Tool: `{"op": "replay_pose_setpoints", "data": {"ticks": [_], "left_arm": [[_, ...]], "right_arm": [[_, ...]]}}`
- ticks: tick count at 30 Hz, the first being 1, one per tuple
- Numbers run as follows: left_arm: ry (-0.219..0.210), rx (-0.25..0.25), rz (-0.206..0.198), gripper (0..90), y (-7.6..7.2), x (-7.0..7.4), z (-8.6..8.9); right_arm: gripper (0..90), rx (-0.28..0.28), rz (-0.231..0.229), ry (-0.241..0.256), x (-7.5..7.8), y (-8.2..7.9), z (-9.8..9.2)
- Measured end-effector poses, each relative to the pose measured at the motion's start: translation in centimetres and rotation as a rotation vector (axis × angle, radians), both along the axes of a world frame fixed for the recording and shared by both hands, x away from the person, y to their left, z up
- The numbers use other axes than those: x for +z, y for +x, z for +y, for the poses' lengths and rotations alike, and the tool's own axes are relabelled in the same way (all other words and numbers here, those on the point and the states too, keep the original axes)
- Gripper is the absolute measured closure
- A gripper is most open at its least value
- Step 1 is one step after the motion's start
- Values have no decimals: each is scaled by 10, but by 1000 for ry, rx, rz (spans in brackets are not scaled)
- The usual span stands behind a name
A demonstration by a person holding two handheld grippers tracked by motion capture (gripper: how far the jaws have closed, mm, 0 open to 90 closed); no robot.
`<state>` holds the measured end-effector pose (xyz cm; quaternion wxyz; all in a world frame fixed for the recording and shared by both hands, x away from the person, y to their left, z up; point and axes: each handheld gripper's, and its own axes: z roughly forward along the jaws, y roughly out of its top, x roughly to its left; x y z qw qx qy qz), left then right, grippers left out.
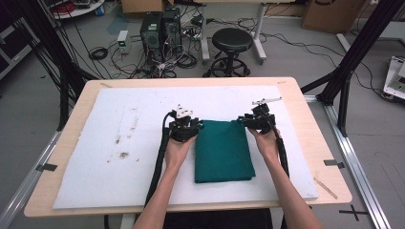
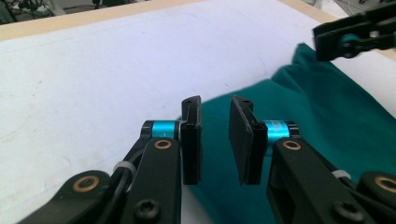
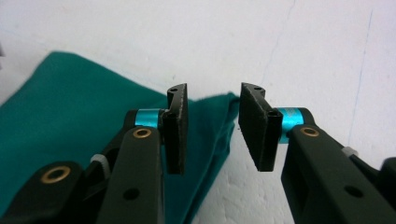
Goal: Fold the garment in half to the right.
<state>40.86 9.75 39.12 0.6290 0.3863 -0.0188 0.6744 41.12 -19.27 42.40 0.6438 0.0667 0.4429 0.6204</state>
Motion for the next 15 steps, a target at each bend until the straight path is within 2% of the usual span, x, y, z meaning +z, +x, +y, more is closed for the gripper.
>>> {"op": "replay_pose_setpoints", "data": {"ticks": [2,4,7,9,11,13,15], "left_arm": [[-2,8,18,742,3,8,-2],[-1,17,26,741,6,13,-5],[-18,67,53,740,15,19,-8],[-31,79,77,739,20,21,-7],[-41,95,74,741,20,21,-7],[-49,138,64,746,21,21,-9],[-55,157,59,757,25,21,-10]], "right_arm": [[655,-5,3,18,2,2,1],[660,-8,36,23,6,8,0],[665,-17,64,46,8,16,-2],[671,-23,77,58,8,19,-3],[683,-19,96,62,10,24,-4],[701,-15,104,67,10,28,-5],[747,11,112,65,10,31,-6]]}}
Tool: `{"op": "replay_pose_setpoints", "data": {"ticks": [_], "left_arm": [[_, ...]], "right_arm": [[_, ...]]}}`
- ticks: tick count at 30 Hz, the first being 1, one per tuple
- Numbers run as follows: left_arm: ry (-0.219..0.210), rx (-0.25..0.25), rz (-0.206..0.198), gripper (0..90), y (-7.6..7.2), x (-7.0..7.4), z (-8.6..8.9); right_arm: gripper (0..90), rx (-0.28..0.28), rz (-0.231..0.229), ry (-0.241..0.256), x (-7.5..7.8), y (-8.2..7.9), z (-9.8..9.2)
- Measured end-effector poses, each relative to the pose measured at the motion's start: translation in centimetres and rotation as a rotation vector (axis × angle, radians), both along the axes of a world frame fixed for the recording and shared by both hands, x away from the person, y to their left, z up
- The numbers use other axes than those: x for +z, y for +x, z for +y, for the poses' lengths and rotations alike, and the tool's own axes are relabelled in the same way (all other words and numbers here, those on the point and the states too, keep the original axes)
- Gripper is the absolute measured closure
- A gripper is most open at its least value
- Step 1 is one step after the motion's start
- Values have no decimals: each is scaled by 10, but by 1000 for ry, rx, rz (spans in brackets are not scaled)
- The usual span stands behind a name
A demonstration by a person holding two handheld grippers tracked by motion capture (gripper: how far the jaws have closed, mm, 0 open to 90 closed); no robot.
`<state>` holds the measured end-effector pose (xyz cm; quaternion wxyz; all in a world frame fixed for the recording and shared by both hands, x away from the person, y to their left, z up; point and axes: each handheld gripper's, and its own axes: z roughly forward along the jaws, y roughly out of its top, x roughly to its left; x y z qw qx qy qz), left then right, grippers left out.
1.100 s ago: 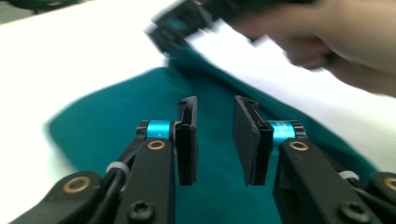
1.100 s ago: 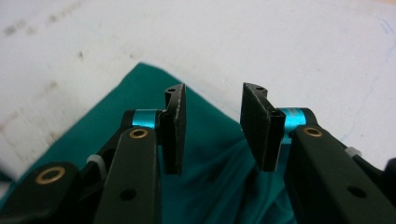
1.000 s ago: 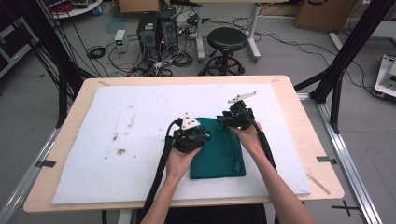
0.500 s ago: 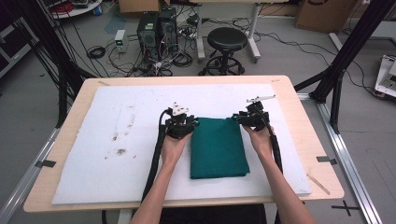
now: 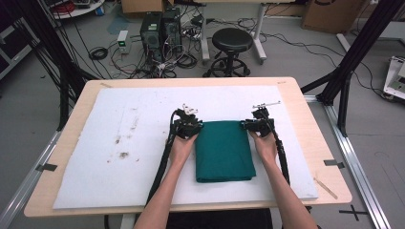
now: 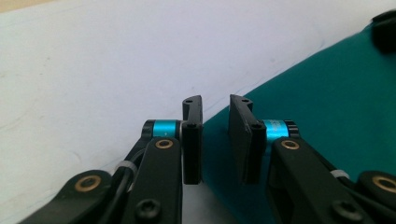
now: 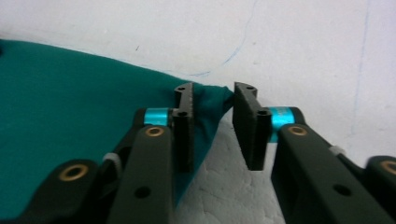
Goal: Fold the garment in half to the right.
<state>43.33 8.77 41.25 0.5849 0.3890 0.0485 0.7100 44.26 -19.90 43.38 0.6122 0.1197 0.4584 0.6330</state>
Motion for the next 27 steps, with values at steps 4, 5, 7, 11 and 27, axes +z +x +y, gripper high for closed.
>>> {"op": "replay_pose_setpoints", "data": {"ticks": [4,5,7,11,27], "left_arm": [[-2,-9,2,759,-1,0,1],[-8,-14,4,736,-3,-1,3],[-12,-43,-7,691,-9,-6,8],[50,-101,-44,679,-23,-25,15],[190,-2,71,730,2,-66,7]], "right_arm": [[755,31,16,5,0,2,-4],[723,40,13,4,0,1,-5],[617,31,-2,27,-3,-2,-6],[562,81,-69,51,-21,-14,-15],[684,48,-36,-175,-86,8,-4]]}}
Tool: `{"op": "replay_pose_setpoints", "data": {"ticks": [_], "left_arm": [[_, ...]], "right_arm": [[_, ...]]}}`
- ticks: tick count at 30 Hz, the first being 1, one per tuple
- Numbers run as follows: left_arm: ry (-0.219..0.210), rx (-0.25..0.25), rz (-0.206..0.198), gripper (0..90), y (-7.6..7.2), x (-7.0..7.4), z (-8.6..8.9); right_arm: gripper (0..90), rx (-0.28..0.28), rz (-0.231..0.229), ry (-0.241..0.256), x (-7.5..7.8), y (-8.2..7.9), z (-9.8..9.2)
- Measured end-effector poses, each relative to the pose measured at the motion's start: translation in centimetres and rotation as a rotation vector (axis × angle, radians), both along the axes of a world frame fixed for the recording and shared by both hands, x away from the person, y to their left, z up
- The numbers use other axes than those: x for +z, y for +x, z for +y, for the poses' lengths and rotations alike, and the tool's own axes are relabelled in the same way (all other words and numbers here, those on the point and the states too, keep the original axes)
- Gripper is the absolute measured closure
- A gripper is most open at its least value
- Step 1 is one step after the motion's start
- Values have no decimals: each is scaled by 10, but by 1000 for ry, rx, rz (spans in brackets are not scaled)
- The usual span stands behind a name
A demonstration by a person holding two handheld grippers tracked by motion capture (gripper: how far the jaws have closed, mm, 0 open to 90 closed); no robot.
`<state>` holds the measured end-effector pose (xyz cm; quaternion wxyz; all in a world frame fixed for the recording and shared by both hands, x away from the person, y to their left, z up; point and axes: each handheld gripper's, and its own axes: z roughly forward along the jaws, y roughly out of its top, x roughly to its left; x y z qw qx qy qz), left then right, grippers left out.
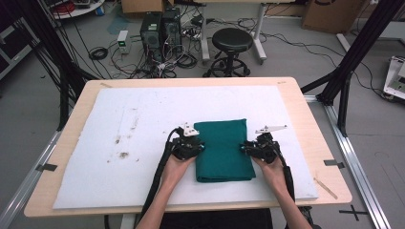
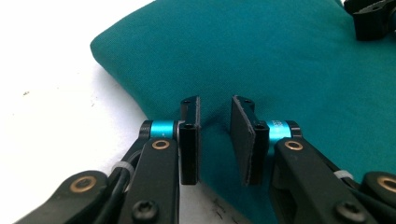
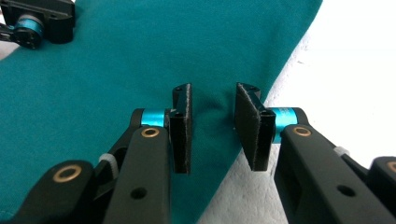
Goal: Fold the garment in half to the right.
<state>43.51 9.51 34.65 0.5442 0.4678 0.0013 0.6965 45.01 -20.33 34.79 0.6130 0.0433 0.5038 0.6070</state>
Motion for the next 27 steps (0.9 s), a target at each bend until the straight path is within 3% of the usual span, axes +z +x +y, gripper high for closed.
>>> {"op": "replay_pose_setpoints", "data": {"ticks": [3,6,8,11,15,17,20,24,27], "left_arm": [[-4,-40,-14,680,-7,-7,3],[64,-128,-31,674,-16,-27,7],[119,-153,-39,675,-19,-43,6],[171,-103,-40,681,-17,-62,4],[176,-21,7,690,-5,-71,3],[176,7,6,693,-1,-72,3],[181,27,-3,706,2,-75,4],[190,5,12,706,4,-74,8],[195,-17,18,645,3,-72,11]], "right_arm": [[636,2,-13,14,-4,-4,-1],[601,22,-31,-3,-16,-12,-2],[599,33,-38,-38,-28,-17,-3],[605,7,-48,-75,-46,-17,-1],[635,-59,-28,-108,-62,-7,1],[654,-58,-29,-107,-68,-1,2],[695,-48,-35,-95,-70,1,-2],[704,-51,-38,-95,-71,1,-2],[650,-39,-29,-100,-69,1,-3]]}}
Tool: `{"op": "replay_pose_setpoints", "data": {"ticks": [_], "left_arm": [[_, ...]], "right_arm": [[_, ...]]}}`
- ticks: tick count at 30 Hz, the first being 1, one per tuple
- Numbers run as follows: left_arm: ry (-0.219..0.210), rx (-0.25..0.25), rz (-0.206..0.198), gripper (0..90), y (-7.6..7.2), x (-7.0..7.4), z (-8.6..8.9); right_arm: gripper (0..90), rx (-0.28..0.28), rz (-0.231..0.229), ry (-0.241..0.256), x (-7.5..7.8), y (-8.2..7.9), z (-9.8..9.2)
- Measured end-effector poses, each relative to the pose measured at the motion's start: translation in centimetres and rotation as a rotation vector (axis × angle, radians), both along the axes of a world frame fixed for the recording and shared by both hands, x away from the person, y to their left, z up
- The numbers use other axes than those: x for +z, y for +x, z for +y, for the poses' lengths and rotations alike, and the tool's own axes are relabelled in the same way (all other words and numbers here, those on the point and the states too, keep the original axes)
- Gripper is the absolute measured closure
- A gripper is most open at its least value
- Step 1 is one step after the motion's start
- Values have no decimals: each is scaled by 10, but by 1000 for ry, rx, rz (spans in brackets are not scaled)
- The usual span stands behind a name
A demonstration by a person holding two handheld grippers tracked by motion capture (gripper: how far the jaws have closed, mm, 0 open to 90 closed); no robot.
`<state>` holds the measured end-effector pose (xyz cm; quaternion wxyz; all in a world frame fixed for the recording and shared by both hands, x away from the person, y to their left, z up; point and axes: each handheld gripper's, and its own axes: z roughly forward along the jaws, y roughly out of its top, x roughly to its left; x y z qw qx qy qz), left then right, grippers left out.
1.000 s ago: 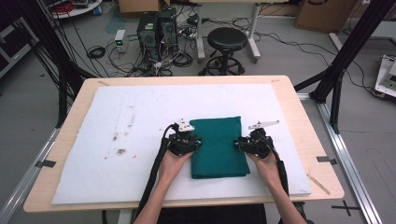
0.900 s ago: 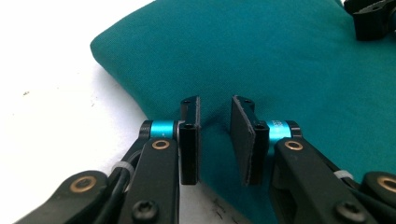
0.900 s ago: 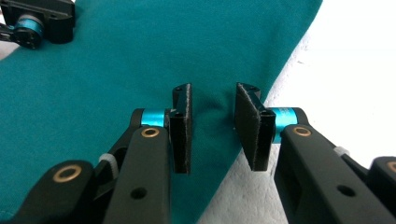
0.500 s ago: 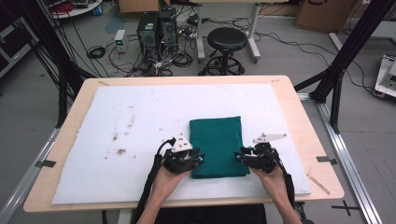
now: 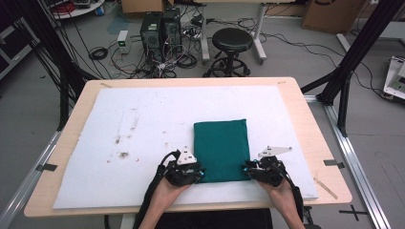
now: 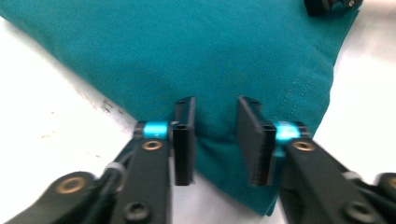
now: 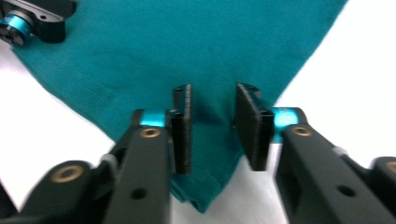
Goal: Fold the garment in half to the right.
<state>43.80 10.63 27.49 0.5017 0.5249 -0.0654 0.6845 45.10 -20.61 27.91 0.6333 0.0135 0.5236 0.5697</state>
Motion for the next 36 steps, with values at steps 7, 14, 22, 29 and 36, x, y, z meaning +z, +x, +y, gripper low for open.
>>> {"op": "replay_pose_setpoints", "data": {"ticks": [7,14,22,29,36], "left_arm": [[-83,-90,-57,445,-21,5,26],[-165,-128,-80,358,-41,22,68],[-277,-121,-175,275,-55,28,122],[-381,-156,-217,275,-61,21,176],[-460,-181,-217,275,-58,13,211]], "right_arm": [[367,48,-47,28,4,-13,-2],[213,90,-145,98,14,-32,-13],[205,114,-215,199,22,-42,-38],[205,129,-211,245,22,-34,-61],[205,136,-211,272,24,-31,-71]]}}
